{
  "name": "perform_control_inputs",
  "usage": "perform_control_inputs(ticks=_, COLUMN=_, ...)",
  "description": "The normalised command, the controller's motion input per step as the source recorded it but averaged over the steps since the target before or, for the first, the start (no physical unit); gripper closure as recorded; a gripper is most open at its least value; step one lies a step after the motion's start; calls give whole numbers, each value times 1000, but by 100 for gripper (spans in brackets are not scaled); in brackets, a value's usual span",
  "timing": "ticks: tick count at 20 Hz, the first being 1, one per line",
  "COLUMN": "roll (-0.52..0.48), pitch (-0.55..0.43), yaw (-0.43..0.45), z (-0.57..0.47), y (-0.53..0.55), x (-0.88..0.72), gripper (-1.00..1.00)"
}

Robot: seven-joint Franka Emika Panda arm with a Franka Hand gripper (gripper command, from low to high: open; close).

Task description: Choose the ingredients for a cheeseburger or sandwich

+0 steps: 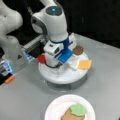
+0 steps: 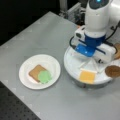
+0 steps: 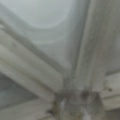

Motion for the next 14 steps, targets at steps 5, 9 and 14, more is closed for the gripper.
perform_control_inputs(ticks=5, roll=-55, pitch=-101, yaw=296, z=-82, y=-195, x=-159, gripper=-100)
perform_control_inputs(ticks=9, roll=-80, pitch=-112, yaw=204, z=-103, y=-116, x=-158, gripper=-100)
perform_control_inputs(ticks=14, roll=-110, pitch=-120, yaw=164, z=-146, y=-42, x=-143, gripper=-100)
